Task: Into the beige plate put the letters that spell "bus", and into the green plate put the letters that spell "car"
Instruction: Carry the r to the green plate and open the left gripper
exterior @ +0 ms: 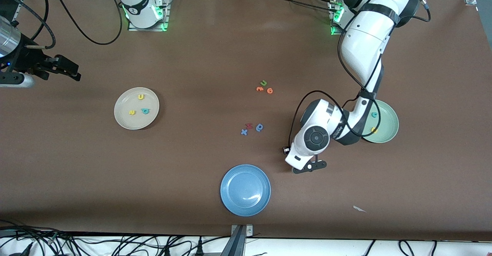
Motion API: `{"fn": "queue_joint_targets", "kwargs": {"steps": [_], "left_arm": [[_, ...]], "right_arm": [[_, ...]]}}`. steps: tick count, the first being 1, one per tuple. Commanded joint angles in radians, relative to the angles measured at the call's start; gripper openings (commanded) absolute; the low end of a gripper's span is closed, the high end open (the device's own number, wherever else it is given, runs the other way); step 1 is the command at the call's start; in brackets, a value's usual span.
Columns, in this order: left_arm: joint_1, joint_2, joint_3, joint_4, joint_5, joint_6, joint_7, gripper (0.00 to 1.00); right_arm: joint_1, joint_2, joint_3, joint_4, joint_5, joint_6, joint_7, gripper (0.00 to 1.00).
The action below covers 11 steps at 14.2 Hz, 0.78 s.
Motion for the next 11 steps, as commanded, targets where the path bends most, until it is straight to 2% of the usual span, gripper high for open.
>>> {"fn": "queue_joint_targets", "kwargs": {"steps": [1, 6, 11], "left_arm": [[0.045, -0.076, 0.005, -0.037, -0.005, -0.103, 0.177, 0.19], [0.147, -0.268, 0.002, -0.28, 0.053, -0.103, 0.419, 0.19], [0.292, -0.492, 0.0, -0.577, 0.055, 0.007, 0.668, 0.16]], "right_arm": [[-0.005, 0.006, 0.009, 0.02, -0.01, -0.014, 0.007, 1.0], [-0.004, 0.006, 0.01, 0.02, -0.01, -0.014, 0.007, 1.0], [0.011, 0.006, 0.01, 0.02, -0.014, -0.014, 0.007, 1.0]]}}
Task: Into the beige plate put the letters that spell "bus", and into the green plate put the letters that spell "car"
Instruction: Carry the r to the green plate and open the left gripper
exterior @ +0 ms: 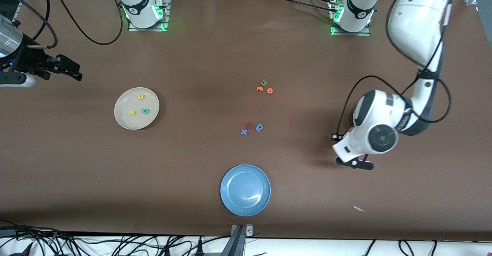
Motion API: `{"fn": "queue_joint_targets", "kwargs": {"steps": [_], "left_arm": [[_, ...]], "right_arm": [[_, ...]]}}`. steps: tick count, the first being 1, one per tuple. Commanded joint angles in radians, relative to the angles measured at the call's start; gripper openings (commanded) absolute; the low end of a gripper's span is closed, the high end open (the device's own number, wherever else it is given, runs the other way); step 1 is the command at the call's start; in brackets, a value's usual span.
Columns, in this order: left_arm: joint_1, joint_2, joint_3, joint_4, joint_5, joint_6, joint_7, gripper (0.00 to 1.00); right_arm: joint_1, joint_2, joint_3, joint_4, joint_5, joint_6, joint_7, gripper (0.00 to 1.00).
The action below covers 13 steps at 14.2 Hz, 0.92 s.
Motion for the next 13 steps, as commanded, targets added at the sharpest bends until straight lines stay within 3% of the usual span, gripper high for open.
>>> {"fn": "queue_joint_targets", "kwargs": {"steps": [1, 7, 8, 10, 13], "left_arm": [[0.083, -0.182, -0.01, -0.258, 0.019, 0.102, 0.12, 0.16], [0.195, -0.264, -0.01, -0.546, 0.022, 0.415, 0.229, 0.17], [0.211, -0.262, -0.01, -0.553, 0.022, 0.422, 0.24, 0.24], [0.218, -0.262, -0.01, -0.541, 0.022, 0.385, 0.247, 1.0], [0.216, -0.266, -0.013, -0.437, 0.021, 0.246, 0.239, 1.0]], "right_arm": [[0.007, 0.006, 0.004, 0.02, -0.014, -0.014, 0.007, 1.0], [0.008, 0.001, 0.003, 0.016, -0.015, -0.019, 0.005, 1.0], [0.008, 0.001, 0.003, 0.018, -0.015, -0.019, 0.005, 1.0], [0.008, 0.001, 0.003, 0.018, -0.017, -0.019, 0.005, 1.0], [0.011, 0.001, 0.004, 0.019, -0.017, -0.019, 0.004, 1.0]]}}
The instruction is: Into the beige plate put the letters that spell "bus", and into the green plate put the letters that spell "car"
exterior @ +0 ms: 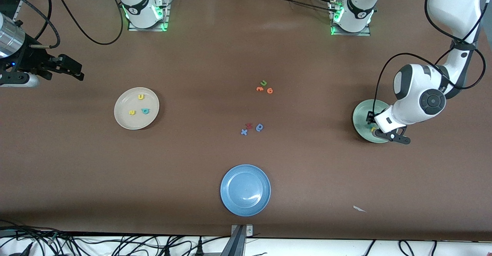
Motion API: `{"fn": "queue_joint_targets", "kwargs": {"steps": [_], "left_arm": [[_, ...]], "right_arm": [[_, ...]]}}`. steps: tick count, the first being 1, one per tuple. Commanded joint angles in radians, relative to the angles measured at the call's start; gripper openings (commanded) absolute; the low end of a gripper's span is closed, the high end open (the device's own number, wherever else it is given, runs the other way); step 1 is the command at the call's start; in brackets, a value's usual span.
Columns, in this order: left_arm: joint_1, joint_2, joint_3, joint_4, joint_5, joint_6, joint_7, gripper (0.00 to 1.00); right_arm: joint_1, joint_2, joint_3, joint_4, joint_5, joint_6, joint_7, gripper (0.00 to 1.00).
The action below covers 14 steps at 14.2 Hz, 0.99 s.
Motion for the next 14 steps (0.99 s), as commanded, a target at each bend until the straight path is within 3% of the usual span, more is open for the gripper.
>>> {"fn": "queue_joint_targets", "kwargs": {"steps": [1, 8, 12, 14], "left_arm": [[0.002, -0.032, -0.013, 0.111, 0.018, -0.17, 0.008, 1.0], [-0.017, -0.023, -0.016, 0.396, 0.005, -0.506, -0.007, 1.0], [-0.027, -0.141, 0.017, 0.397, -0.034, -0.554, -0.01, 1.0], [-0.093, -0.205, 0.105, 0.397, -0.111, -0.6, -0.009, 1.0]], "right_arm": [[0.009, 0.001, 0.002, 0.019, -0.017, -0.016, 0.004, 1.0], [0.035, 0.001, 0.002, 0.021, -0.046, -0.01, 0.005, 1.0], [0.038, 0.001, 0.002, 0.021, -0.046, -0.007, 0.005, 1.0], [0.038, 0.001, 0.0, 0.021, -0.046, -0.01, 0.005, 1.0]]}}
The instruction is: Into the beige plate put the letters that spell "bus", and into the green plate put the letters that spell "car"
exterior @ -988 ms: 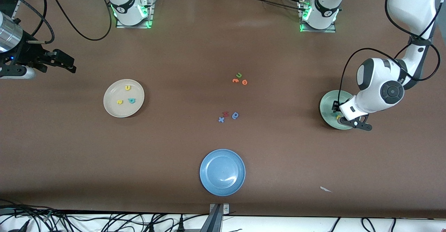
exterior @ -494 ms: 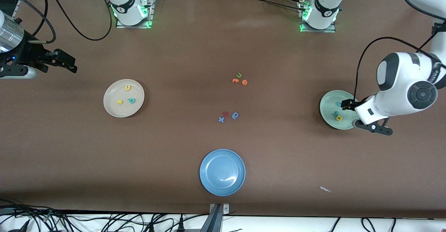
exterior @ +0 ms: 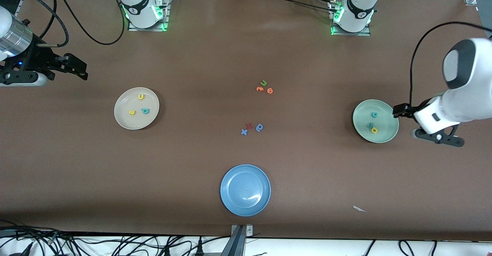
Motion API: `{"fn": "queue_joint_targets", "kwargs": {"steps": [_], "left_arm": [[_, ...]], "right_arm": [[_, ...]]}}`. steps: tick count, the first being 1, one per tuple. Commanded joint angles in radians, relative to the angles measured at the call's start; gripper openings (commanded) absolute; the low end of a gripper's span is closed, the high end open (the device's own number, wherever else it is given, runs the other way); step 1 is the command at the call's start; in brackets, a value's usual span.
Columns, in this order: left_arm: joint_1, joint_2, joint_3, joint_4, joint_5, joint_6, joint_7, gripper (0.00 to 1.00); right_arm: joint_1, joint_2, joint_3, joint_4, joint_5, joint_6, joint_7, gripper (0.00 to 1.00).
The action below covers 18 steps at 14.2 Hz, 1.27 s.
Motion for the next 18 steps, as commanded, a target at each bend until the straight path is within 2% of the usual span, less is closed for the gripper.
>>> {"fn": "queue_joint_targets", "kwargs": {"steps": [1, 7, 18], "left_arm": [[-0.114, -0.105, 0.132, -0.017, -0.061, -0.072, -0.002, 1.0], [-0.128, -0.208, 0.14, -0.017, -0.061, -0.038, 0.005, 1.0], [-0.116, -0.205, 0.137, -0.006, -0.061, -0.049, 0.015, 1.0]], "right_arm": [[0.006, 0.002, -0.002, 0.016, -0.019, -0.009, 0.005, 1.0], [0.005, 0.002, -0.007, 0.016, -0.019, -0.015, 0.005, 1.0], [0.002, 0.003, -0.008, 0.016, -0.026, -0.009, -0.001, 1.0]]}}
